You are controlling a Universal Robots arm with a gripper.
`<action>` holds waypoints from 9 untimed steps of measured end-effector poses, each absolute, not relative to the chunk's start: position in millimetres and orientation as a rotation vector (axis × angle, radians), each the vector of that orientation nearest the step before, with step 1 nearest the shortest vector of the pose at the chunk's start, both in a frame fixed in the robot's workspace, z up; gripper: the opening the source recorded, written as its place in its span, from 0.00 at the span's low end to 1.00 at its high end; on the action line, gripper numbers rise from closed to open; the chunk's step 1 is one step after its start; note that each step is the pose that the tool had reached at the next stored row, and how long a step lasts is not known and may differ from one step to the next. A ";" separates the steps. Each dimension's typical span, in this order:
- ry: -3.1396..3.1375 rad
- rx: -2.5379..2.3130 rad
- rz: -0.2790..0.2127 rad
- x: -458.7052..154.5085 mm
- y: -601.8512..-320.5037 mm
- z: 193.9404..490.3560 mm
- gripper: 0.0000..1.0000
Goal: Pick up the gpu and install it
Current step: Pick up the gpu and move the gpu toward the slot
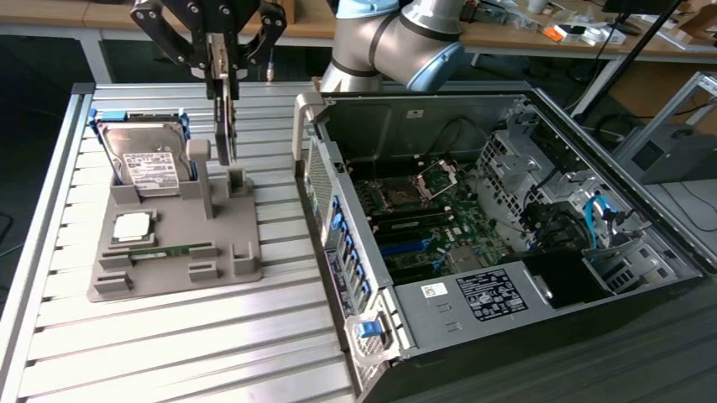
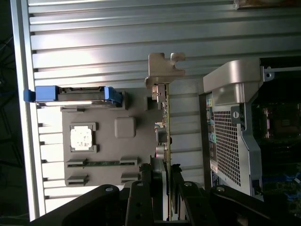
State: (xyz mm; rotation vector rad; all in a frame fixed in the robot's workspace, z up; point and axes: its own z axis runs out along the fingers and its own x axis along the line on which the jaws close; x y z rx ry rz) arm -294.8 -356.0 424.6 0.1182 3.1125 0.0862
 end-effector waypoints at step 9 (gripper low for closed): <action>3.112 0.118 0.086 -294.8 -356.0 428.0 0.27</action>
